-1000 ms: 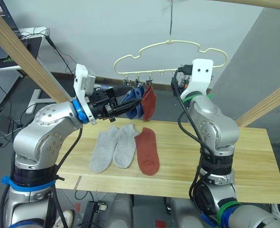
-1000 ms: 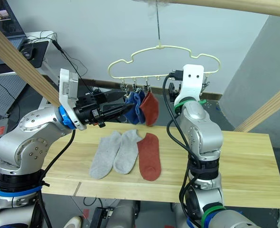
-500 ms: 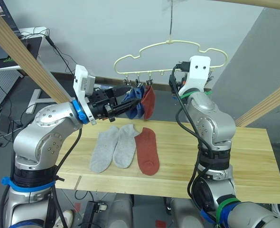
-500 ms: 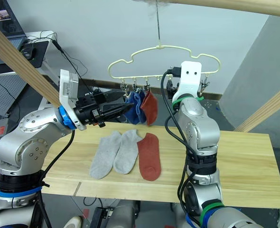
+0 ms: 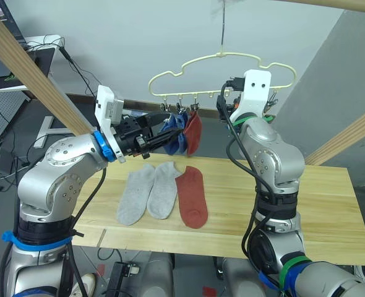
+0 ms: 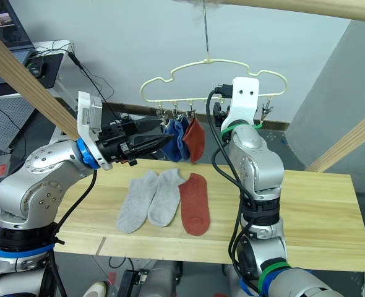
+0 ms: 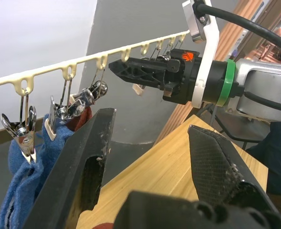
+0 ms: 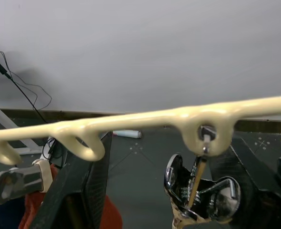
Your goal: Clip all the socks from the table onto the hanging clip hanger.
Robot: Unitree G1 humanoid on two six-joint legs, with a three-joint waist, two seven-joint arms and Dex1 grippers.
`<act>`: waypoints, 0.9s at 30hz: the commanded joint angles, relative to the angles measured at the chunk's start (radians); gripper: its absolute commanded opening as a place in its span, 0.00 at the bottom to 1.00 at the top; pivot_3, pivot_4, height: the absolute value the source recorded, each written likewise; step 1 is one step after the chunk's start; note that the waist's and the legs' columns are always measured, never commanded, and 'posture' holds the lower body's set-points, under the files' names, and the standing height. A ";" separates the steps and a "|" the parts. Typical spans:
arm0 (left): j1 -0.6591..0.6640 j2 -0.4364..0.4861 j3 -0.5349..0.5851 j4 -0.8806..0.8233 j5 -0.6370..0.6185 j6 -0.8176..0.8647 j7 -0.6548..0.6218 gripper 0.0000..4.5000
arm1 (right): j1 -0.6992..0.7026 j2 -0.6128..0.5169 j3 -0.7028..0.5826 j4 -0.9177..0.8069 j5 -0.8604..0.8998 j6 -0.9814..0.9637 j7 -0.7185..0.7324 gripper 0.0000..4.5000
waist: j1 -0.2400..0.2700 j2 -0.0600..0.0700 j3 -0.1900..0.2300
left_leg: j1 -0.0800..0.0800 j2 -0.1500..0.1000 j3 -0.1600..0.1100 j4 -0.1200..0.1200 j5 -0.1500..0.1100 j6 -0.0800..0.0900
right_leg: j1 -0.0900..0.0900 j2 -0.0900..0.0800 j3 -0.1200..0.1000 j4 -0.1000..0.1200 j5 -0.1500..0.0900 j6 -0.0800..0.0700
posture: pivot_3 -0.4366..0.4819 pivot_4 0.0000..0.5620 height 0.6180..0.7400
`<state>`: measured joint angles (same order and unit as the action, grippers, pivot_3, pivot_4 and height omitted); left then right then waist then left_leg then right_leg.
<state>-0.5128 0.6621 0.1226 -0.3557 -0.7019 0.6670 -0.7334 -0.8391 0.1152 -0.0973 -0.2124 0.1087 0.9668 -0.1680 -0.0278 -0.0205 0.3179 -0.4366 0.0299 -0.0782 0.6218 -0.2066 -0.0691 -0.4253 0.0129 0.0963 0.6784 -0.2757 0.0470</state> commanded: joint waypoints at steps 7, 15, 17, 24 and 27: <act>-0.012 -0.011 0.009 -0.020 0.004 -0.036 -0.009 0.62 | 0.030 -0.036 0.016 -0.110 -0.019 0.034 -0.005 0.68 | -0.001 0.000 0.000 | 0.000 0.000 0.000 0.000 0.000 0.000 | 0.000 0.000 0.000 0.000 0.000 0.000 | 0.57 0.57 1.00; -0.020 -0.027 -0.005 -0.007 0.014 -0.044 -0.019 0.62 | 0.043 -0.025 0.016 -0.190 -0.016 0.112 -0.020 0.68 | -0.002 0.000 0.000 | 0.000 0.000 0.000 0.000 0.000 0.000 | 0.000 0.000 0.000 0.000 0.000 0.000 | 0.56 0.57 1.00; -0.021 -0.030 -0.005 -0.006 0.017 -0.044 -0.022 0.62 | 0.049 -0.021 0.016 -0.202 -0.017 0.120 -0.022 0.64 | -0.002 0.000 0.000 | 0.000 0.000 0.000 0.000 0.000 0.000 | 0.000 0.000 0.000 0.000 0.000 0.000 | 0.56 0.56 1.00; -0.020 -0.032 0.000 -0.007 0.021 -0.042 -0.026 0.62 | 0.057 -0.011 0.022 -0.209 -0.015 0.136 -0.020 0.49 | -0.003 0.000 0.000 | 0.000 0.000 0.000 0.000 0.000 0.000 | 0.000 0.000 0.000 0.000 0.000 0.000 | 0.56 0.56 1.00; -0.019 -0.031 0.001 -0.008 0.022 -0.044 -0.027 0.62 | 0.057 -0.007 0.025 -0.211 -0.015 0.139 -0.020 0.49 | -0.003 0.000 0.000 | 0.000 0.000 0.000 0.000 0.000 0.000 | 0.000 0.000 0.000 0.000 0.000 0.000 | 0.56 0.55 1.00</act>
<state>-0.5227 0.6311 0.1132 -0.3467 -0.6802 0.6454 -0.7543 -0.7753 0.1033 -0.0859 -0.3688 0.0982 1.1078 -0.1845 -0.0306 -0.0205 0.3179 -0.4367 0.0299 -0.0781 0.6218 -0.2065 -0.0691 -0.4255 0.0129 0.0964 0.6784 -0.2758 0.0471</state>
